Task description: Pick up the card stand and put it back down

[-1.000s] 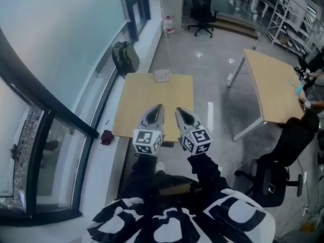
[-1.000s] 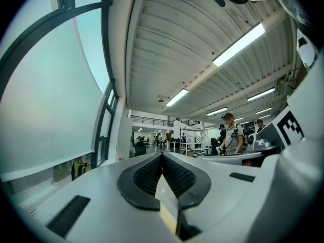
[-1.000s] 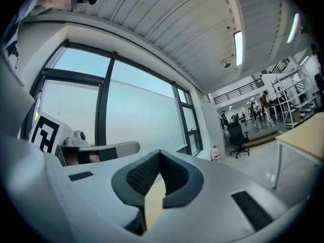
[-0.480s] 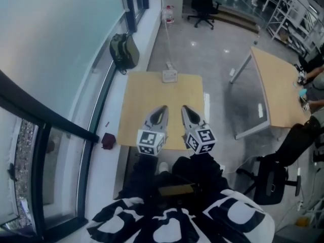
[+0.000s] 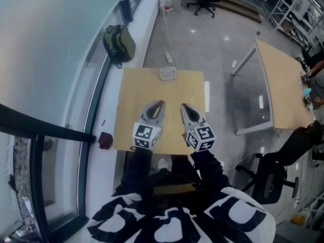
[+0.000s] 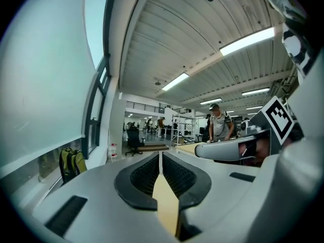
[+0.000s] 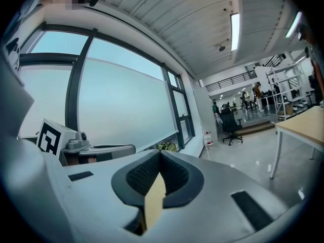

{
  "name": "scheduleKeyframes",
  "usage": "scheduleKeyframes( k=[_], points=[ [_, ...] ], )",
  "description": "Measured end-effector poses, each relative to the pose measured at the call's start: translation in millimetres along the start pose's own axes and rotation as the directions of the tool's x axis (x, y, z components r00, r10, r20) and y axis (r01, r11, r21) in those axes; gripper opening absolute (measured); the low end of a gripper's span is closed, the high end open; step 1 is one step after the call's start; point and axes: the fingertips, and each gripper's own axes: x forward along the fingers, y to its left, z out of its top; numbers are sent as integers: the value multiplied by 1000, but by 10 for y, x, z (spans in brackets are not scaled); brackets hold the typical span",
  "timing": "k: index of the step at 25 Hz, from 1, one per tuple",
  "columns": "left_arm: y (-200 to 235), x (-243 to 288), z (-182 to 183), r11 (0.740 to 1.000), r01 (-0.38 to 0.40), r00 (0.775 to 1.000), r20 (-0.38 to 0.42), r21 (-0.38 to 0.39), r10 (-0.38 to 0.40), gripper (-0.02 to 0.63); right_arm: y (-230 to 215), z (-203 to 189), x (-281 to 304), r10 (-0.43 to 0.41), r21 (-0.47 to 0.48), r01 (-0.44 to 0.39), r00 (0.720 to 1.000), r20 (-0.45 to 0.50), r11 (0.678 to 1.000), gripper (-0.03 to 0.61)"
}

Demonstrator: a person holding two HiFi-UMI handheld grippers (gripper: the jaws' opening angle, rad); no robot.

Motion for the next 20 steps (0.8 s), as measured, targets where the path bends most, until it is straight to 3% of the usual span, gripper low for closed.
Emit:
scheduleKeyframes(
  k=[11, 17, 20],
  points=[
    [833, 482, -733, 999, -42, 984, -171, 18, 44, 26, -619, -339, 752, 23, 30, -21, 996, -87, 999, 2],
    [1324, 680, -1085, 996, 4, 966, -258, 92, 20, 32, -941, -538, 1057, 20, 36, -16, 991, -132, 999, 2],
    [1545, 828, -1226, 994, 20, 957, -291, 109, 13, 65, -1060, -659, 1194, 36, 35, -31, 987, -160, 999, 2]
  ],
)
